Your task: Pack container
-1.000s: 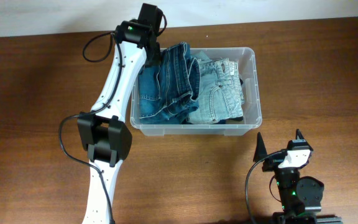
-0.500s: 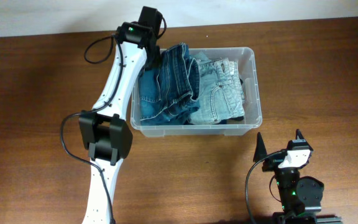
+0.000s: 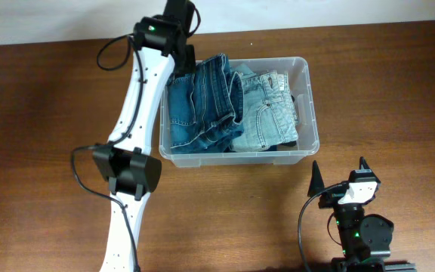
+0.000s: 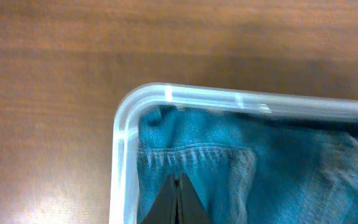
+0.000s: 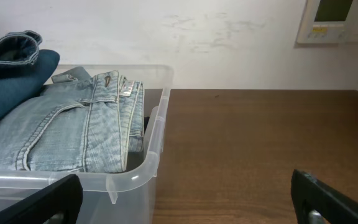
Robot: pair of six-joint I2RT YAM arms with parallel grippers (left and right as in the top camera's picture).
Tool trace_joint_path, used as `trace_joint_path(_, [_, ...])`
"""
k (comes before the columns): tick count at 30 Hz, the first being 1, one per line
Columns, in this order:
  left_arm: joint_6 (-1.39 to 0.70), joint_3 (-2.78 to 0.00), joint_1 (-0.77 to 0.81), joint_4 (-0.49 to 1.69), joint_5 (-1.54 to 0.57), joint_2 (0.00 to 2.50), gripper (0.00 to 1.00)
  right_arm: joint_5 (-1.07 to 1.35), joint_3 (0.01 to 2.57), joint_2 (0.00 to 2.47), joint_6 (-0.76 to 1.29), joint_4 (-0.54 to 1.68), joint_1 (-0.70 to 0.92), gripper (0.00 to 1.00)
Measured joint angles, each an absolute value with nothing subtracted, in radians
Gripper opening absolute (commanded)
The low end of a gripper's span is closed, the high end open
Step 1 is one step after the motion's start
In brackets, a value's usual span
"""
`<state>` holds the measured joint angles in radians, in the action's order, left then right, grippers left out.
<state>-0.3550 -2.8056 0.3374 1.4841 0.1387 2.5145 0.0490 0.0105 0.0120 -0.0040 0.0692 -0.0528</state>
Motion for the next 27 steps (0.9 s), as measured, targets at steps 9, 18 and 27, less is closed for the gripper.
trace_joint_path(9, [-0.355, -2.837, 0.393, 1.679, -0.044, 2.448, 0.01, 0.049, 0.010, 0.012, -0.004, 0.069, -0.053, 0.98])
trace_joint_path(18, [-0.355, -2.701, 0.529, 1.574, -0.097, 2.448, 0.01, 0.049, 0.010, 0.012, -0.004, 0.070, -0.053, 0.99])
trace_joint_path(27, [-0.355, -2.454, 0.606, 1.361, -0.075, 2.405, 0.01, 0.049, 0.010, 0.012, -0.004, 0.069, -0.053, 0.99])
